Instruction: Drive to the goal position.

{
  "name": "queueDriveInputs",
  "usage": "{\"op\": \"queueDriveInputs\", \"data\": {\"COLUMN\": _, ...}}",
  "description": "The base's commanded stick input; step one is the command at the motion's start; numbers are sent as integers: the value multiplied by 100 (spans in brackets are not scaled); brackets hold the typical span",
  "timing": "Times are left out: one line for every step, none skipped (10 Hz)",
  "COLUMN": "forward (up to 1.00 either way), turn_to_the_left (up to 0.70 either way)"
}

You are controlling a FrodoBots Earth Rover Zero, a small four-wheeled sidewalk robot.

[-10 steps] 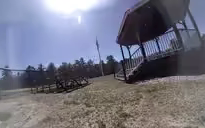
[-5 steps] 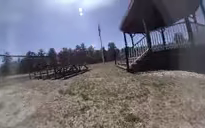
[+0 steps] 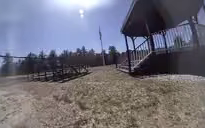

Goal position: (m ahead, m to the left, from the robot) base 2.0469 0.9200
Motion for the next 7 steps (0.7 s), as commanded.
{"op": "queueDriveInputs", "data": {"forward": 70, "turn_to_the_left": 0}}
{"op": "queueDriveInputs", "data": {"forward": 70, "turn_to_the_left": 0}}
{"op": "queueDriveInputs", "data": {"forward": 70, "turn_to_the_left": 0}}
{"op": "queueDriveInputs", "data": {"forward": 70, "turn_to_the_left": 0}}
{"op": "queueDriveInputs", "data": {"forward": 70, "turn_to_the_left": 0}}
{"op": "queueDriveInputs", "data": {"forward": 70, "turn_to_the_left": 0}}
{"op": "queueDriveInputs", "data": {"forward": 70, "turn_to_the_left": 0}}
